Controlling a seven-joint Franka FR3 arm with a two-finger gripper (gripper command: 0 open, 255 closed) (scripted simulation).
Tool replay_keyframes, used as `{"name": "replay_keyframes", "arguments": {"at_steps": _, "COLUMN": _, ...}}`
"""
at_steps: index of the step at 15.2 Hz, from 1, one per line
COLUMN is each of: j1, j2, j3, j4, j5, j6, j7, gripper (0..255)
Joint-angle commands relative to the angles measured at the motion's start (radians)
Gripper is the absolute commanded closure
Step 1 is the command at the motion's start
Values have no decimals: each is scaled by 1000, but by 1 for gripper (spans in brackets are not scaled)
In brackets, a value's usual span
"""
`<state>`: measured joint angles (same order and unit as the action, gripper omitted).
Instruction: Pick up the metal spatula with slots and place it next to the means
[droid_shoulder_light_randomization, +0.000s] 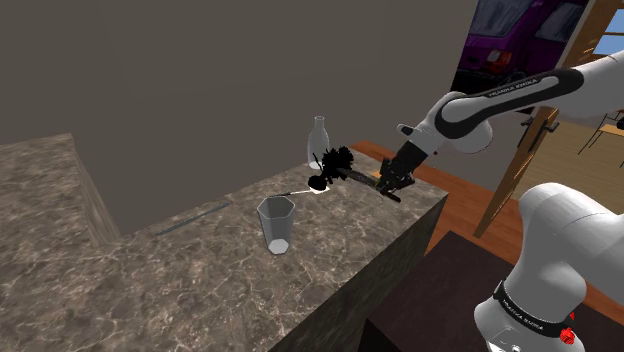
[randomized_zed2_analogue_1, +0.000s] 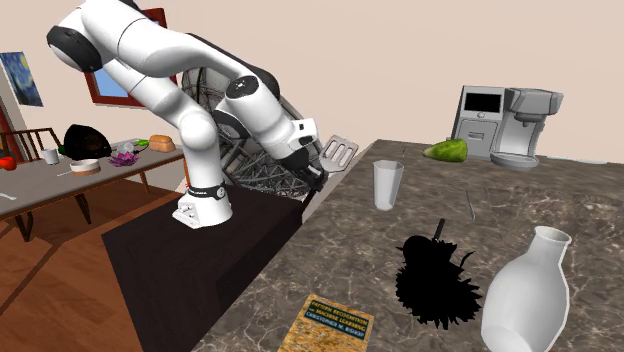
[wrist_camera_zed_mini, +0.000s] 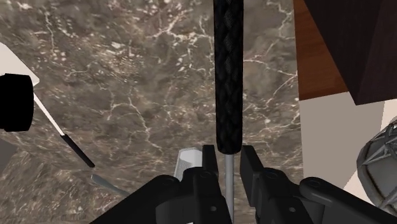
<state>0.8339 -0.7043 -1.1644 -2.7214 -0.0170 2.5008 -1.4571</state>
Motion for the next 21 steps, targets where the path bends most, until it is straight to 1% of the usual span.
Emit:
{"name": "replay_keyframes", "arguments": {"at_steps": 1, "j1": -19, "j2": -11, "j3": 28, "j4": 11, "j5": -2, "j6": -27, "j7": 16, "gripper": 255}}
{"name": "replay_keyframes", "arguments": {"at_steps": 5, "j1": -57, "j2": -36, "j3": 86, "j4": 32, "j5": -6, "j6": -82, "j7": 50, "gripper": 255}}
{"name": "replay_keyframes", "arguments": {"at_steps": 10, "j1": -91, "j2": -66, "j3": 149, "j4": 63, "j5": -8, "j6": -149, "j7": 90, "gripper": 255}}
{"name": "replay_keyframes", "arguments": {"at_steps": 15, "j1": -115, "j2": -91, "j3": 202, "j4": 99, "j5": -7, "j6": -214, "j7": 127, "gripper": 255}}
{"name": "replay_keyframes", "arguments": {"at_steps": 21, "j1": -131, "j2": -115, "j3": 257, "j4": 150, "j5": -1, "j6": -289, "j7": 167, "gripper": 255}}
